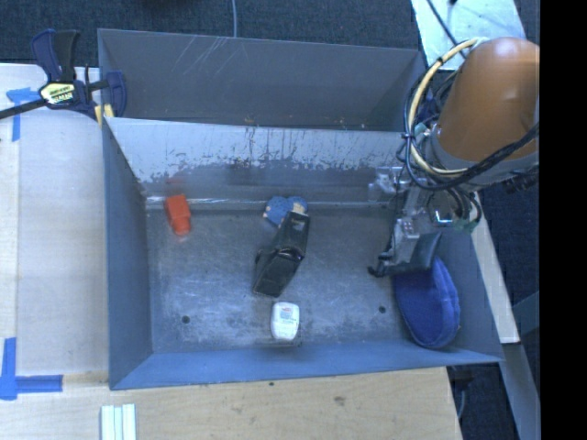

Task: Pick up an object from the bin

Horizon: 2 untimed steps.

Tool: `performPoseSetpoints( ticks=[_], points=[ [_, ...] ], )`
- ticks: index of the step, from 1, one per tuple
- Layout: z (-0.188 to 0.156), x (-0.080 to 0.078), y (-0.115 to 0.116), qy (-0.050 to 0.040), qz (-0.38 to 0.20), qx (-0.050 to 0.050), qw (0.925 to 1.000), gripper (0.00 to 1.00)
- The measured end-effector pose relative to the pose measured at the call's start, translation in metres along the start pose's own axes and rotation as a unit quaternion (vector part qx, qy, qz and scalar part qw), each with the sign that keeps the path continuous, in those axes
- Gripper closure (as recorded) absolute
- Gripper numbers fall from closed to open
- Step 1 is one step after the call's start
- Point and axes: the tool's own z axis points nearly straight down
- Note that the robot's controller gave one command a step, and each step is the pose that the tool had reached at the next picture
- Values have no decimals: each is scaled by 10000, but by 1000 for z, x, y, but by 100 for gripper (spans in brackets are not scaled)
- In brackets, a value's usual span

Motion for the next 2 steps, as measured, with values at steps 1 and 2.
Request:
performPoseSetpoints(
  ticks=[1, 2],
  points=[
    [144, -12, -87, 19, 37, -71, 10000, 0],
    [113, -30, -82, -34, -2041, -83, 9789, 0]
  ],
)
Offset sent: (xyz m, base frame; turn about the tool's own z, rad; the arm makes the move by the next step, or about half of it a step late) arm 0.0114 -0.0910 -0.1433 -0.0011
